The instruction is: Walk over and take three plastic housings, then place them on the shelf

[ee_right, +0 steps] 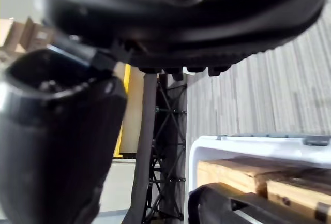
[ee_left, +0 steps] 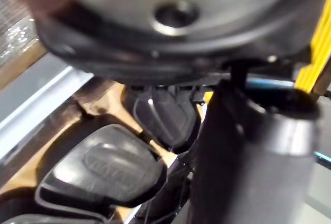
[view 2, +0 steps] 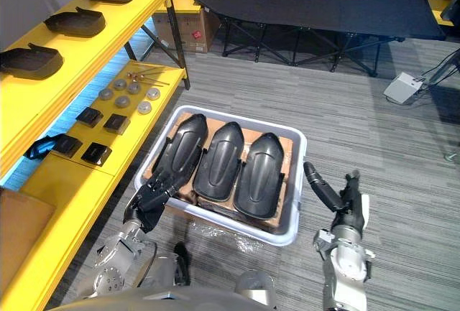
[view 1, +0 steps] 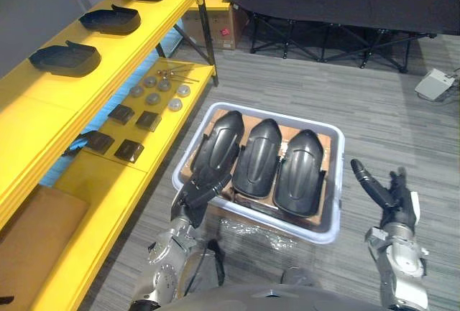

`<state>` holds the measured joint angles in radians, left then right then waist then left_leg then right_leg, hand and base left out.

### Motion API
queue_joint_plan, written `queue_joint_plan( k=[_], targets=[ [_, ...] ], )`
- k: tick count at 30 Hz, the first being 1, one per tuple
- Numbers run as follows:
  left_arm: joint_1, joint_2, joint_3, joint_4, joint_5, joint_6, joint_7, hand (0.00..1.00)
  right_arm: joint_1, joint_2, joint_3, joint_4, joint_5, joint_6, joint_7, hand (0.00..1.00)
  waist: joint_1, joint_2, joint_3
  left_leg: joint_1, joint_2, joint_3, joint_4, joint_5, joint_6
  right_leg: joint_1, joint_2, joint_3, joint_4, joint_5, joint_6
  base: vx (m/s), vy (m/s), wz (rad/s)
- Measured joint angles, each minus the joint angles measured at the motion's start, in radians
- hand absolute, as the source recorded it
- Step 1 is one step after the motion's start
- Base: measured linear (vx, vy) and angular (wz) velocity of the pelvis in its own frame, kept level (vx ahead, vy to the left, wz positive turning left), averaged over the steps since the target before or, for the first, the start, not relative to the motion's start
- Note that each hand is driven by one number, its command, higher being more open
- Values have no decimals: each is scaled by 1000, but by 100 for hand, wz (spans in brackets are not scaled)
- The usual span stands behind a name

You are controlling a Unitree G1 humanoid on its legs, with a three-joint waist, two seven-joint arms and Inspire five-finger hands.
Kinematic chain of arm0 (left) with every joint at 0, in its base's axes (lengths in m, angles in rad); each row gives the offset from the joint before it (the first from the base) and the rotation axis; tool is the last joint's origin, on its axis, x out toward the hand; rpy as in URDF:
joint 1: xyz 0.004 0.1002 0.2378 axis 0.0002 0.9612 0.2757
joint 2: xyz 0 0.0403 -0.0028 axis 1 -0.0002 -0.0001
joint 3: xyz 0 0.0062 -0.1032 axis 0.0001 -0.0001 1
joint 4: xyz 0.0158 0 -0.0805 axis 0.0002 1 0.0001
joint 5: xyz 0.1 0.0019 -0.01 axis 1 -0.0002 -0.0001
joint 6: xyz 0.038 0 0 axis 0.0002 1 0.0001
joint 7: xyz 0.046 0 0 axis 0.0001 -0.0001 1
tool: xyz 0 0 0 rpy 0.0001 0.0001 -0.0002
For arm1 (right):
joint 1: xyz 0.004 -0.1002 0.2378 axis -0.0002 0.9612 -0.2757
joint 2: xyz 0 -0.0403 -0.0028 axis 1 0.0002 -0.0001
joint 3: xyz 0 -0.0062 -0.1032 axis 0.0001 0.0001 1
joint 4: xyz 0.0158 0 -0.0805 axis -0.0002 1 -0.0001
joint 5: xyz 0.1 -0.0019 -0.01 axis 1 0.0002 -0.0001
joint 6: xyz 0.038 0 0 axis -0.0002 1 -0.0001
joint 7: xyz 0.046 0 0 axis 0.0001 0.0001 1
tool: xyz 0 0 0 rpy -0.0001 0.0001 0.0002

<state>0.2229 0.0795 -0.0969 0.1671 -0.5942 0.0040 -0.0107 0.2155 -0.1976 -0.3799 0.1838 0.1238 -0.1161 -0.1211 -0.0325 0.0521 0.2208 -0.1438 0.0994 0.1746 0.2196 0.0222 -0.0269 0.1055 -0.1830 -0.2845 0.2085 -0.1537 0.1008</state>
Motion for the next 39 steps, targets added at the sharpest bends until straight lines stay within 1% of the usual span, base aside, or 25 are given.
queue_joint_plan(
  k=[1,2,3,4,5,6,7,9,10,11,13,15,16,17,18,20,22,23,25,27,29,30,34,36,39],
  targets=[
    [0,-1,7,-14,18,-17,32,100,-5,1,3,-6,-3,0,0,100,0,-13,-2,3,-13,6,-34,15,5,-13,-10,2,-1,0,1,125,97,5],
    [11,-6,31,-53,64,-63,122,100,-5,3,9,-21,-10,0,-4,100,0,-30,4,16,-35,13,-89,39,12,-24,-24,-1,-4,4,7,83,64,13],
    [29,-23,69,-110,134,-111,243,100,8,10,14,-46,-54,1,-24,100,-1,-37,3,19,-48,6,-113,47,16,-19,-30,-15,-19,12,19,83,54,18],
    [39,-38,105,-144,154,-138,299,100,13,14,19,-55,-80,1,-34,100,0,-40,4,22,-54,0,-119,49,17,-14,-32,-19,-24,14,23,92,48,30],
    [55,-65,189,-216,219,-204,400,100,33,23,28,-73,-108,0,-50,100,0,-42,4,21,-59,-15,-121,49,17,-3,-32,-37,-33,19,29,68,5,38],
    [63,-86,277,-300,300,-285,491,100,58,39,29,-85,-117,-3,-68,100,2,-44,3,17,-62,-34,-122,48,17,9,-30,-59,-43,21,29,56,-15,45],
    [64,-92,317,-343,338,-330,529,100,70,49,29,-86,-117,-3,-79,100,2,-44,3,14,-64,-45,-122,49,16,18,-28,-72,-47,22,29,40,-43,54],
    [99,-95,427,-527,483,-488,664,100,115,75,28,-83,-117,3,-106,100,7,-41,2,15,-74,-81,-134,51,15,38,-25,-107,-58,24,25,18,-48,52],
    [105,-96,437,-564,520,-528,690,100,119,80,27,-82,-117,4,-112,100,9,-38,1,15,-76,-88,-138,54,15,39,-24,-112,-59,27,21,0,-24,39],
    [123,-100,441,-628,588,-595,732,100,124,85,28,-80,-119,16,-125,100,16,-33,0,16,-79,-98,-141,57,17,51,-23,-125,-60,31,18,1,-6,24],
    [132,-102,426,-671,666,-643,755,100,120,87,28,-68,-132,50,-140,100,31,-33,0,28,-83,-102,-146,61,19,59,-24,-125,-67,36,17,-35,15,12],
    [133,-101,404,-667,684,-624,748,100,97,87,34,-66,-163,81,-156,100,29,-32,-1,31,-86,-106,-162,68,15,63,-24,-125,-72,37,17,-64,21,4],
    [132,-102,389,-646,684,-586,739,100,78,87,39,-61,-191,101,-167,100,27,-33,-1,31,-87,-106,-178,80,12,60,-24,-124,-75,37,17,-87,20,-2],
    [133,-104,383,-614,673,-543,724,100,71,87,40,-61,-197,120,-175,100,27,-33,-1,31,-87,-105,-196,90,18,55,-23,-124,-81,37,17,-107,24,-4],
    [135,-103,382,-594,664,-518,711,100,69,87,40,-60,-198,131,-177,100,27,-34,0,31,-87,-104,-204,96,16,54,-22,-123,-86,36,17,-100,18,-4],
    [145,-104,383,-501,584,-421,672,100,56,86,34,-33,-200,161,-196,100,25,-37,2,32,-86,-99,-225,115,16,49,-18,-123,-99,29,8,-94,11,-4],
    [155,-104,388,-410,544,-367,645,100,42,84,21,5,-233,181,-201,100,24,-37,6,26,-82,-98,-224,121,14,41,-13,-122,-103,26,4,-101,7,-2],
    [167,-103,388,-370,515,-353,623,100,40,81,16,20,-239,191,-201,100,24,-37,6,17,-77,-96,-222,124,13,31,-8,-120,-101,25,3,-110,9,-2],
    [176,-103,392,-306,433,-327,555,100,29,62,6,49,-239,207,-202,100,27,-37,15,-9,-67,-97,-215,129,11,4,1,-120,-97,24,1,-97,3,1],
    [180,-103,395,-234,352,-309,480,100,-34,11,-4,97,-241,239,-203,100,29,-37,51,-44,-52,-101,-193,135,9,-26,13,-116,-79,24,1,-98,-2,1],
    [179,-103,393,-198,318,-298,436,100,-86,-37,-7,133,-243,248,-214,100,31,-35,68,-67,-50,-111,-191,142,6,-56,16,-117,-60,23,-1,-74,8,8],
    [174,-102,391,-187,307,-285,410,100,-108,-62,-22,137,-248,251,-216,100,31,-27,82,-79,-46,-119,-191,151,8,-67,16,-122,-49,21,-4,-50,-3,14],
    [166,-88,386,-186,279,-283,366,100,-188,-116,-40,170,-248,255,-220,100,44,-13,114,-95,-48,-128,-203,172,5,-93,11,-124,-14,16,-3,-12,-17,6],
    [157,-60,372,-186,265,-283,359,100,-217,-127,-40,190,-247,257,-231,100,59,-11,124,-97,-53,-129,-213,175,10,-111,3,-122,10,4,2,-4,-18,4],
    [146,-17,348,-186,246,-283,354,100,-281,-130,-39,225,-235,257,-240,100,67,-11,147,-96,-59,-133,-223,179,13,-127,-10,-125,53,-22,2,18,-53,7]
  ],
)
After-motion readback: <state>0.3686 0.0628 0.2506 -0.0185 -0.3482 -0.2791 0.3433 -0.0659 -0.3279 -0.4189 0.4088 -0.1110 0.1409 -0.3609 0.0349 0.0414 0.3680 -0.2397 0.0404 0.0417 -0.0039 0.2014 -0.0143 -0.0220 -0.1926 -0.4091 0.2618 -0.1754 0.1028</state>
